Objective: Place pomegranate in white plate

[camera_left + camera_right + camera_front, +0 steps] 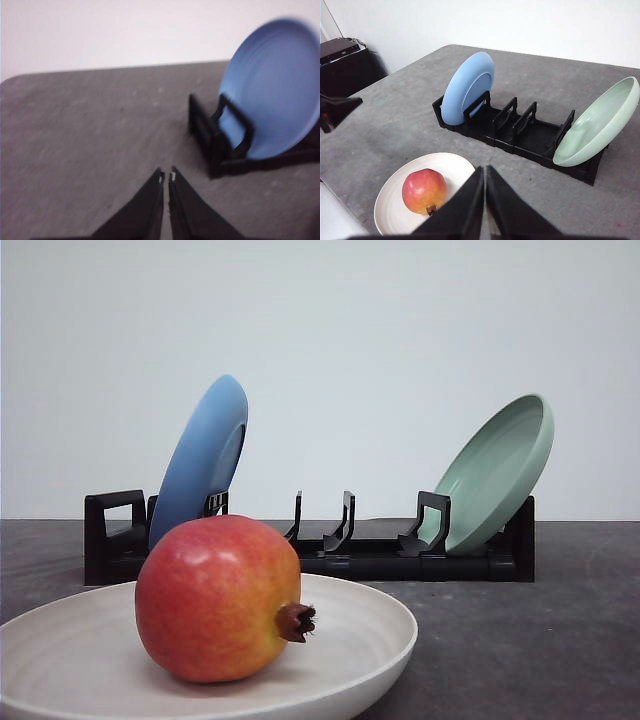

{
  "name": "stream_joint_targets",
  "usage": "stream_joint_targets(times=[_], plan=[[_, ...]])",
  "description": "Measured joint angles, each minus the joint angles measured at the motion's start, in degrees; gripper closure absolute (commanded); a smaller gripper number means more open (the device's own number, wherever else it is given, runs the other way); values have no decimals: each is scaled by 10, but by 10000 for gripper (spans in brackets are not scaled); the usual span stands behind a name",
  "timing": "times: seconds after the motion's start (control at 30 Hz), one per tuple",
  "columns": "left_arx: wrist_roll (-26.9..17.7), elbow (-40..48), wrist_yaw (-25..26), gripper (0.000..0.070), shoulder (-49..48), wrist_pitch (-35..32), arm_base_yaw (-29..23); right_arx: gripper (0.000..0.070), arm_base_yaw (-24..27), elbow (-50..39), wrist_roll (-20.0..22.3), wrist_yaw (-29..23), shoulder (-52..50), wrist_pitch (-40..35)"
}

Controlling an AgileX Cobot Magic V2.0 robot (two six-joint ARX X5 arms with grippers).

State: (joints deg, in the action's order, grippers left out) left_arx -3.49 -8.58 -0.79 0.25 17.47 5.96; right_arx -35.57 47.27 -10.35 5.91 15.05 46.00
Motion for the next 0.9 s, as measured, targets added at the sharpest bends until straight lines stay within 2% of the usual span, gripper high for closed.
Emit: stream_joint_targets(times=[0.33, 0.43, 0.63, 0.9], plan=[[-4, 74, 2, 700, 0, -97, -12, 700, 0, 0, 0, 0, 0, 0], [-6, 74, -5, 700, 0, -99, -19, 700, 0, 0, 0, 0, 0, 0], [-5, 74, -60, 700, 0, -73, -21, 700, 0, 0, 0, 0, 0, 0], [-1, 74, -63, 700, 0, -73, -29, 700, 0, 0, 0, 0, 0, 0]])
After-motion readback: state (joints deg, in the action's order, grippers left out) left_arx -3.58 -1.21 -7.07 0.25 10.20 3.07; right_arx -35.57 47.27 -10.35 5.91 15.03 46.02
